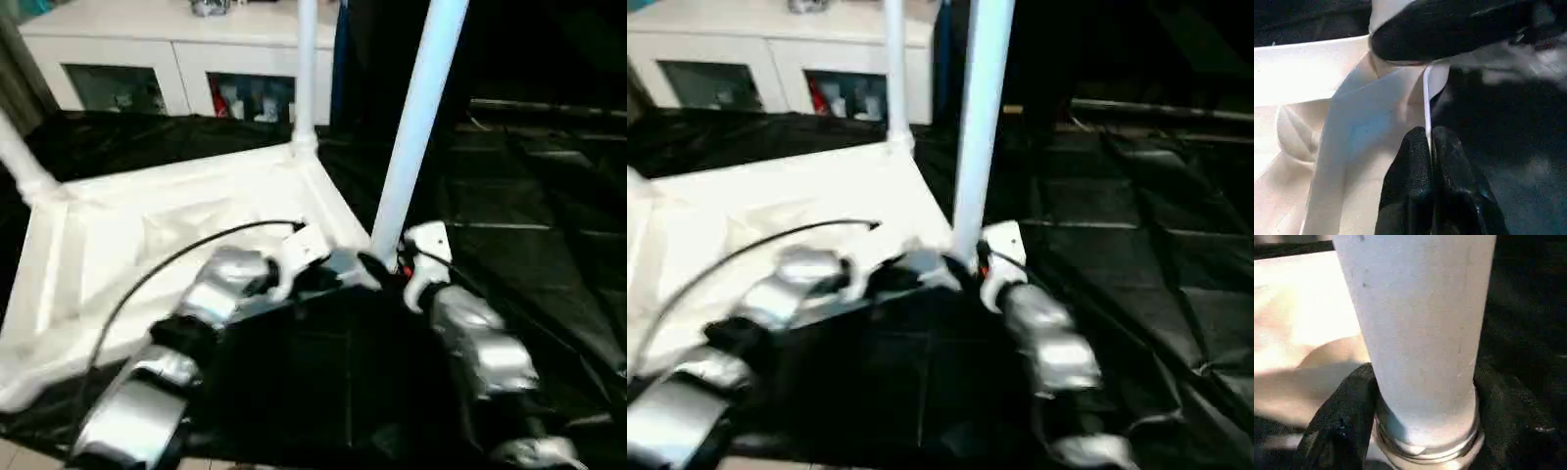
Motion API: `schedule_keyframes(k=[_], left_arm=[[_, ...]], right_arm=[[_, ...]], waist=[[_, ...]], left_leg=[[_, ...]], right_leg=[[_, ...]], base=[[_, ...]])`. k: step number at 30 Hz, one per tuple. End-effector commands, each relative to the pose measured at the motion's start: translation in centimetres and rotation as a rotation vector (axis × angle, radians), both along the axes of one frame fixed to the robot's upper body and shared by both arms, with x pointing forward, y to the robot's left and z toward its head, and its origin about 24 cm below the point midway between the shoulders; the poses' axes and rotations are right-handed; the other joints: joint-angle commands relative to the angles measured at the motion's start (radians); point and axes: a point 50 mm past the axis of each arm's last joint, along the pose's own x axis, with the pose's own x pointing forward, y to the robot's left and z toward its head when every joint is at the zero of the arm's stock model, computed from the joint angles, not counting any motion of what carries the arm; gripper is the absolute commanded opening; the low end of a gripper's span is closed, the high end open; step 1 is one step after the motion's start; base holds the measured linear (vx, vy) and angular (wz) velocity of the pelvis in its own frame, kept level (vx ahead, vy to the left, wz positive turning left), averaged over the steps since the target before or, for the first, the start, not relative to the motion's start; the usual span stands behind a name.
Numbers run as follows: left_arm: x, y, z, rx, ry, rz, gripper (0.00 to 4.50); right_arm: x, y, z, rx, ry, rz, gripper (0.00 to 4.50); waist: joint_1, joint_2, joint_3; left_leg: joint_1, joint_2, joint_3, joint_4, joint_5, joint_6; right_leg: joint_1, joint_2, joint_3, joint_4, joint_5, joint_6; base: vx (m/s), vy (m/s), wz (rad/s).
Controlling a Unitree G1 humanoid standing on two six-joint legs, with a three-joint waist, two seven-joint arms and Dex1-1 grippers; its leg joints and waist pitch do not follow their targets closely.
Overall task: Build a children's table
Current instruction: Rotate leg to tighten
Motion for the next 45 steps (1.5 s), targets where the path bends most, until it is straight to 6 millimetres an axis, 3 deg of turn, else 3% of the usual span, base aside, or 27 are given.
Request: schedule_keyframes(k=[1,6,7,8,13,14,16,22,27,32,34,41,45], left_arm=[[-0.5,-2.4,-0.6,-0.007,0.01,0.005,0.0],[-0.4,-2.2,-0.5,-0.002,-0.003,-0.003,0.0],[-0.4,-1.9,-0.5,-0.003,-0.004,-0.013,0.0],[-0.5,-1.7,-0.5,-0.007,-0.001,-0.026,0.0],[-0.6,0.1,-0.7,-0.014,0.014,-0.07,0.0],[-0.8,0.9,-0.7,-0.027,0.028,-0.095,0.0],[-1.1,2.0,-0.7,-0.041,0.048,-0.129,0.0],[-1.7,5.4,-0.2,-0.061,0.098,-0.212,0.0],[-1.8,6.9,0.1,-0.067,0.118,-0.223,0.0],[-1.7,7.3,0.3,-0.071,0.112,-0.215,0.0],[-1.8,7.2,0.3,-0.078,0.114,-0.22,0.0],[-2.0,7.0,0.1,-0.078,0.122,-0.233,0.0],[-2.0,6.9,0.1,-0.075,0.128,-0.242,0.0]], right_arm=[[-0.5,2.3,-1.4,-0.044,0.057,0.035,2.65],[-0.3,2.5,-0.9,-0.033,0.022,0.066,2.65],[-0.3,2.5,-0.7,-0.017,0.008,0.083,3.2],[-0.2,2.3,-0.4,-0.007,-0.014,0.096,3.34],[-0.3,1.3,0.4,0.057,-0.034,0.201,3.76],[-0.4,0.8,0.5,0.063,-0.016,0.257,3.79],[-0.7,0.1,0.7,0.044,0.005,0.352,4.01],[-2.2,-2.4,1.7,-0.031,0.022,0.627,4.01],[-2.6,-3.4,1.9,-0.052,0.04,0.706,4.01],[-2.5,-3.3,2.1,-0.04,0.025,0.713,4.01],[-2.6,-3.0,2.2,-0.031,0.018,0.733,3.68],[-2.8,-2.6,2.2,-0.021,0.008,0.77,3.48],[-2.8,-2.4,1.8,-0.023,0.013,0.774,3.08]], waist=[[-0.002,-0.007,-0.042],[0.002,-0.007,-0.046],[0.003,-0.007,-0.046],[0.004,-0.009,-0.047],[0.001,-0.008,-0.047],[0.001,-0.013,-0.047],[0.0,-0.01,-0.048],[0.005,-0.008,-0.052],[0.007,-0.012,-0.054],[0.006,-0.011,-0.053],[0.007,-0.012,-0.054],[0.009,-0.012,-0.059],[0.01,-0.012,-0.06]], left_leg=[[0.027,0.074,-0.039,-0.083,-0.227,-0.024],[0.013,0.072,-0.04,-0.08,-0.168,0.02],[0.013,0.072,-0.04,-0.08,-0.17,0.025],[0.013,0.073,-0.04,-0.079,-0.172,0.027],[0.008,0.074,-0.04,-0.078,-0.154,0.048],[0.008,0.072,-0.04,-0.078,-0.154,0.054],[0.004,0.074,-0.041,-0.075,-0.129,0.074],[0.004,0.078,-0.037,-0.069,-0.096,0.09],[0.003,0.078,-0.032,-0.064,-0.091,0.098],[0.004,0.078,-0.033,-0.065,-0.097,0.09],[0.004,0.078,-0.033,-0.064,-0.093,0.091],[0.001,0.077,-0.032,-0.058,-0.049,0.111],[-0.001,0.076,-0.031,-0.054,-0.046,0.121]], right_leg=[[0.011,-0.101,0.057,-0.09,-0.195,-0.208],[0.022,-0.103,0.055,-0.081,-0.1,-0.205],[0.022,-0.105,0.055,-0.083,-0.107,-0.204],[0.023,-0.105,0.055,-0.083,-0.112,-0.203],[0.026,-0.105,0.053,-0.079,-0.087,-0.213],[0.028,-0.103,0.052,-0.08,-0.085,-0.214],[0.032,-0.104,0.051,-0.076,-0.061,-0.221],[0.033,-0.099,0.047,-0.062,0.033,-0.246],[0.029,-0.1,0.045,-0.057,0.045,-0.27],[0.026,-0.1,0.045,-0.059,0.017,-0.27],[0.027,-0.1,0.045,-0.058,0.019,-0.27],[0.027,-0.098,0.044,-0.049,0.088,-0.275],[0.025,-0.098,0.043,-0.046,0.102,-0.28]], base=[[0.0,0.0,0.0],[0.0,0.0,0.0],[0.0,0.0,0.0],[0.0,0.0,0.0],[0.0,0.0,0.0],[0.0,0.0,0.0],[0.0,0.0,0.0],[0.0,0.0,0.0],[0.0,0.0,0.0],[0.0,0.0,0.0],[0.0,0.0,0.0],[0.0,0.0,0.0],[0.0,0.0,0.0]])
